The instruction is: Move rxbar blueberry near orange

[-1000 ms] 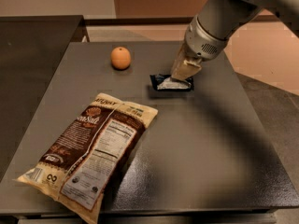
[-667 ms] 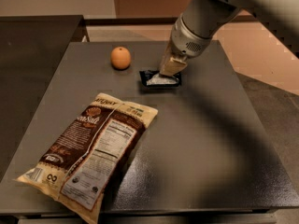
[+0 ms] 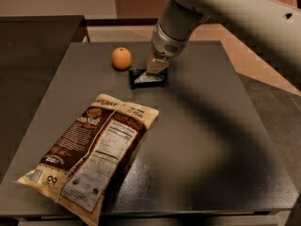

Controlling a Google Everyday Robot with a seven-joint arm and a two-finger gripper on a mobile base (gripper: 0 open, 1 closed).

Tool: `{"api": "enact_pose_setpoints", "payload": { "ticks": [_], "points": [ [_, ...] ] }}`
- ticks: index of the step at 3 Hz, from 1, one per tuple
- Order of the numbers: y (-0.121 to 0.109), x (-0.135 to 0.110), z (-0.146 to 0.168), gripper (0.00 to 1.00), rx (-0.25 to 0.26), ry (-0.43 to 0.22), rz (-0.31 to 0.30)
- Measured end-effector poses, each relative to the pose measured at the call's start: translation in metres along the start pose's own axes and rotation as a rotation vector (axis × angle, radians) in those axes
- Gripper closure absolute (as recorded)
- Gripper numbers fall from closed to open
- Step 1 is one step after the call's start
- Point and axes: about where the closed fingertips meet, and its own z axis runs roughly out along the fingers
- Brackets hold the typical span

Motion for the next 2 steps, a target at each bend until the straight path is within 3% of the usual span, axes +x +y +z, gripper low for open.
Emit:
{"api": "enact_pose_setpoints", "payload": {
  "ticks": [2],
  "points": [
    [-0.017,-0.0065,0.0213,0.59,0.042,0.058,0.013]
  ]
}}
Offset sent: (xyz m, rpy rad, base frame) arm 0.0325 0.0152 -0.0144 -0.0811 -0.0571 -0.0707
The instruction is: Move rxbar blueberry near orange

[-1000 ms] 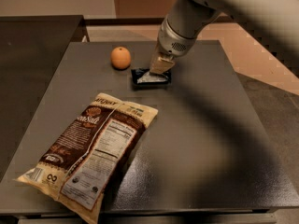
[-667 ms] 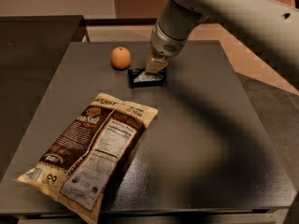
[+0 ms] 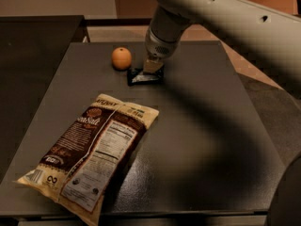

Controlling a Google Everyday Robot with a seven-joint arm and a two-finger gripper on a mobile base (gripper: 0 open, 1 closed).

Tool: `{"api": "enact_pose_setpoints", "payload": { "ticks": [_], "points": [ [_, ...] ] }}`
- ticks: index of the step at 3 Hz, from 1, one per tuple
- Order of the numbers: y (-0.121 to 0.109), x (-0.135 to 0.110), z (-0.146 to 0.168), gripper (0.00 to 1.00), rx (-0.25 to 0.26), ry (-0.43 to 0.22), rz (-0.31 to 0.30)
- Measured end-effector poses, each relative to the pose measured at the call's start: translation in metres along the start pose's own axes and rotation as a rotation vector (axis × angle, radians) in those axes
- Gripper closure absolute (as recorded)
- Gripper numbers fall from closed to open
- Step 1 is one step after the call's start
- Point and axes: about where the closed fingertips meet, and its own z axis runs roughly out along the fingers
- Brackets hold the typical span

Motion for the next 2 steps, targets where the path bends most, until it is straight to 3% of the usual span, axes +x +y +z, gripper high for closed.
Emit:
{"api": "enact_pose_setpoints", "payload": {
  "ticks": [2],
  "points": [
    [0.0013,-0.0004,0.0026,0.12,-0.005,0.002,-0.002]
  ]
}}
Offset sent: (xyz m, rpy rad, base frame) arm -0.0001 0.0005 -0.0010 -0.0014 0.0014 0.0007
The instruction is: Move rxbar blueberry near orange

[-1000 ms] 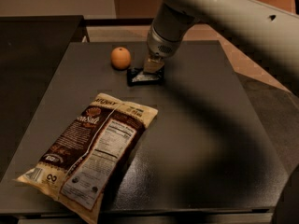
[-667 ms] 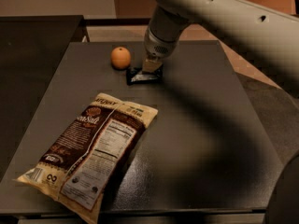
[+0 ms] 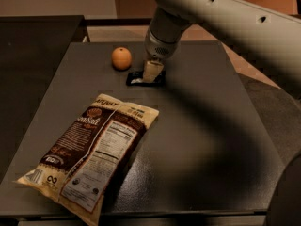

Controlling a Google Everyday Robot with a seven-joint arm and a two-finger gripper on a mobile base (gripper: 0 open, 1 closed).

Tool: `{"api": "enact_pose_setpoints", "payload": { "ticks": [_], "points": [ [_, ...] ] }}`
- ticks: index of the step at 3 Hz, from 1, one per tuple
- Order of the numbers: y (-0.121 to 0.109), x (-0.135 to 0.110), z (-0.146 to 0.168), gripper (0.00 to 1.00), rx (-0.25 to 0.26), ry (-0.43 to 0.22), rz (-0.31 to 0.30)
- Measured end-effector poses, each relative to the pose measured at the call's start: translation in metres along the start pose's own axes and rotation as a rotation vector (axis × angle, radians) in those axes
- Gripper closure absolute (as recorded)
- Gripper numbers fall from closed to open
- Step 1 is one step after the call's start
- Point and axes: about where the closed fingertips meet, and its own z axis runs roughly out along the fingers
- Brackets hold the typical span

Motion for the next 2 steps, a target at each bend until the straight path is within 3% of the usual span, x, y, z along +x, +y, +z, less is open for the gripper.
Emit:
{"api": "enact_pose_setpoints", "payload": {
  "ticks": [1,2],
  "points": [
    [0.0006,-0.0002,0.0012,0.0,-0.002,0.001,-0.001],
    [0.0006,-0.0002,0.0013,0.0,-0.002,0.001,-0.001]
  ]
}}
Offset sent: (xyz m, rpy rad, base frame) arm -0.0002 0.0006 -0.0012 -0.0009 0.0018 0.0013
